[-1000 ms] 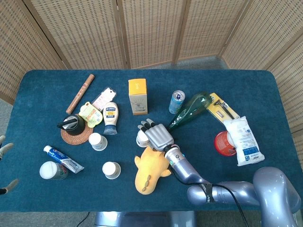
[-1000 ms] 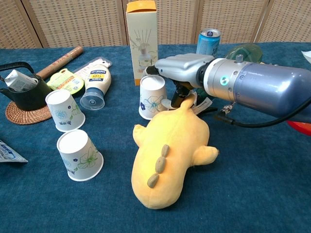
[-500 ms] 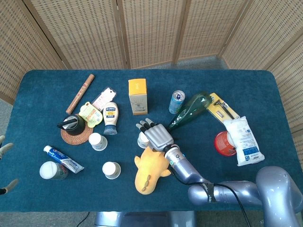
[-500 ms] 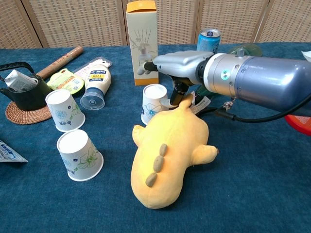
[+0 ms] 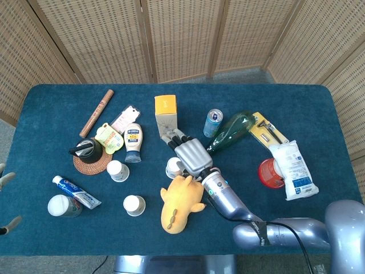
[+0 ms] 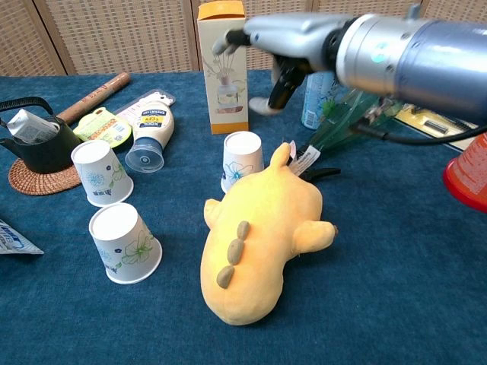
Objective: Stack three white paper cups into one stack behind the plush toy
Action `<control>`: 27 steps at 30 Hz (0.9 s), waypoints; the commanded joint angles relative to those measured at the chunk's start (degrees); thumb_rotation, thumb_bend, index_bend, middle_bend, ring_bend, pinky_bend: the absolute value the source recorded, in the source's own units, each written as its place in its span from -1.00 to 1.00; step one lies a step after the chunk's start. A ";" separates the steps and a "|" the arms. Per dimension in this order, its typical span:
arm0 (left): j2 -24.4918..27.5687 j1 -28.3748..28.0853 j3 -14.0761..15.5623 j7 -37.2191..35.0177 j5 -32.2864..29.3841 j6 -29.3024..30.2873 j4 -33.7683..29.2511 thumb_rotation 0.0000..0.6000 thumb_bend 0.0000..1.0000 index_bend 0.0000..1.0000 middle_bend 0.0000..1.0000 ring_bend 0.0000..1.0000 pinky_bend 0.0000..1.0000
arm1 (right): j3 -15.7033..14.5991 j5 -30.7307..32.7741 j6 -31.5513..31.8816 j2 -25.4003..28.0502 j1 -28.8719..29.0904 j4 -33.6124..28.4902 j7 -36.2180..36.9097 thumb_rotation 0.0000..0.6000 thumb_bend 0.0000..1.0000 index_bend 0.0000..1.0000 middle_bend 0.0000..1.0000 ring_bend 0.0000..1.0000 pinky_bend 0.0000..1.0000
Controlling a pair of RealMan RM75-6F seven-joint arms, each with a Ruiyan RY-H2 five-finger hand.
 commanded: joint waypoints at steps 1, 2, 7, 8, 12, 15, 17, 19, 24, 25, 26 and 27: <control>-0.09 -0.06 0.02 0.13 -0.04 -0.19 0.00 1.00 -0.50 -0.77 -1.00 -1.00 -0.67 | 0.46 -1.40 2.20 2.74 -1.57 -1.93 0.30 1.00 -0.10 -0.83 -1.00 -1.00 -0.27; -0.15 -0.11 0.04 0.25 -0.05 -0.35 -0.02 1.00 -0.50 -0.77 -1.00 -1.00 -0.67 | 0.52 -2.29 3.22 3.67 -2.33 -2.44 0.83 1.00 -0.10 -0.83 -1.00 -1.00 -0.27; -0.47 -0.26 0.14 1.04 -0.08 -0.88 -0.14 1.00 -0.50 -0.77 -1.00 -1.00 -0.67 | 0.18 -7.41 6.59 7.47 -6.28 -3.41 5.71 1.00 -0.10 -0.81 -1.00 -1.00 -0.27; -0.55 -0.27 0.15 1.28 -0.02 -0.93 -0.20 1.00 -0.50 -0.77 -1.00 -1.00 -0.67 | -0.05 -8.53 6.80 8.72 -7.26 -3.66 7.21 1.00 -0.10 -0.81 -1.00 -1.00 -0.27; -0.91 -0.25 0.21 2.20 0.10 -1.01 -0.39 1.00 -0.50 -0.77 -1.00 -1.00 -0.67 | -0.99 -12.94 7.62 12.60 -10.60 -3.94 12.82 1.00 -0.10 -0.79 -1.00 -1.00 -0.27; -1.30 -0.34 0.28 2.97 0.06 -1.38 -0.59 1.00 -0.50 -0.77 -1.00 -1.00 -0.67 | -1.70 -16.49 8.79 15.02 -13.04 -3.57 16.74 1.00 -0.10 -0.78 -1.00 -1.00 -0.27; -1.56 -0.37 0.34 3.62 0.15 -1.57 -0.74 1.00 -0.50 -0.77 -1.00 -1.00 -0.67 | -2.05 -18.65 9.91 16.44 -14.76 -3.35 19.46 1.00 -0.10 -0.76 -1.00 -1.00 -0.27; -1.79 -0.37 0.38 4.16 0.21 -1.63 -0.90 1.00 -0.50 -0.77 -1.00 -1.00 -0.67 | -2.49 -20.06 10.71 17.66 -16.24 -3.30 21.39 1.00 -0.11 -0.76 -1.00 -1.00 -0.27; -2.34 -0.36 0.43 5.31 0.18 -1.79 -1.12 1.00 -0.50 -0.77 -1.00 -1.00 -0.67 | -4.31 -23.77 12.29 20.80 -20.08 -2.43 25.47 1.00 -0.11 -0.76 -1.00 -1.00 -0.27; -2.41 -0.36 0.44 5.38 0.13 -1.82 -1.19 1.00 -0.50 -0.77 -1.00 -1.00 -0.67 | -4.57 -24.27 12.68 21.26 -20.77 -2.26 26.04 1.00 -0.11 -0.76 -1.00 -1.00 -0.27; -2.44 -0.35 0.43 5.48 0.09 -1.82 -1.24 1.00 -0.50 -0.77 -1.00 -1.00 -0.67 | -4.82 -24.94 13.34 21.81 -21.69 -2.00 26.93 1.00 -0.12 -0.76 -1.00 -1.00 -0.27; -2.46 -0.34 0.44 5.54 0.08 -1.79 -1.26 1.00 -0.50 -0.77 -1.00 -1.00 -0.67 | -4.99 -25.43 13.89 22.21 -22.41 -1.82 27.66 1.00 -0.12 -0.75 -1.00 -1.00 -0.27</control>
